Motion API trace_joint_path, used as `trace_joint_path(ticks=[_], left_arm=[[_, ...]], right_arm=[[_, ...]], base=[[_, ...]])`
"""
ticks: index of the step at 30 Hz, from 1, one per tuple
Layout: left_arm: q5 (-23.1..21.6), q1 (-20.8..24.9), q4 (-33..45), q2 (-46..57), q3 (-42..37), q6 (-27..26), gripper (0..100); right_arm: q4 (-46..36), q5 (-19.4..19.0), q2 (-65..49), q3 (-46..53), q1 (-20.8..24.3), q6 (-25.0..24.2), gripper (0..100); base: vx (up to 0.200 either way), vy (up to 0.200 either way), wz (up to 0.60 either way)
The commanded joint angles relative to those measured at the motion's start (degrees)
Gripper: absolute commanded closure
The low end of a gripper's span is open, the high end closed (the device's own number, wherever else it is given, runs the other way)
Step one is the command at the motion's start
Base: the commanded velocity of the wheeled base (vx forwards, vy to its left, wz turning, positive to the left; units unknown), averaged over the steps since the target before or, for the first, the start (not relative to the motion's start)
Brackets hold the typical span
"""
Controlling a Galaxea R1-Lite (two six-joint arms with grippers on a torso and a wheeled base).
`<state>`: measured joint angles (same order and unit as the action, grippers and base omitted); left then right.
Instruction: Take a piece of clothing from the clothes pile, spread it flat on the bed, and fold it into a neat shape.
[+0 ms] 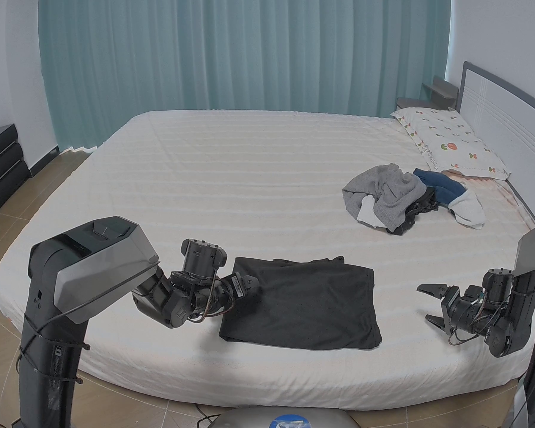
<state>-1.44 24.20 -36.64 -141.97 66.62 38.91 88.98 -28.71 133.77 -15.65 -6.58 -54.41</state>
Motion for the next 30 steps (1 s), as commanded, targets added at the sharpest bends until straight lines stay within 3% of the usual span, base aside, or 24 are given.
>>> trace_joint_path(ticks=[1,9,10,30], left_arm=[[0.03,0.24,-0.01,-1.82,0.97,0.02,0],[-0.23,0.32,-0.01,-1.47,0.88,1.78,0],[-0.41,0.32,-0.01,-1.29,0.70,2.48,100],[0.03,0.06,0.08,0.56,-0.88,5.47,100]], right_arm=[[0.49,-0.03,0.09,0.01,-0.01,0.00,0],[0.49,-0.03,0.18,0.01,-0.01,0.00,0],[0.49,-0.03,0.18,0.01,-0.01,0.00,0],[0.49,-0.03,0.18,0.10,-0.01,0.00,0]], base=[[0.000,0.000,0.00],[0.000,0.000,0.00],[0.000,0.000,0.00],[0.000,0.000,0.00]])
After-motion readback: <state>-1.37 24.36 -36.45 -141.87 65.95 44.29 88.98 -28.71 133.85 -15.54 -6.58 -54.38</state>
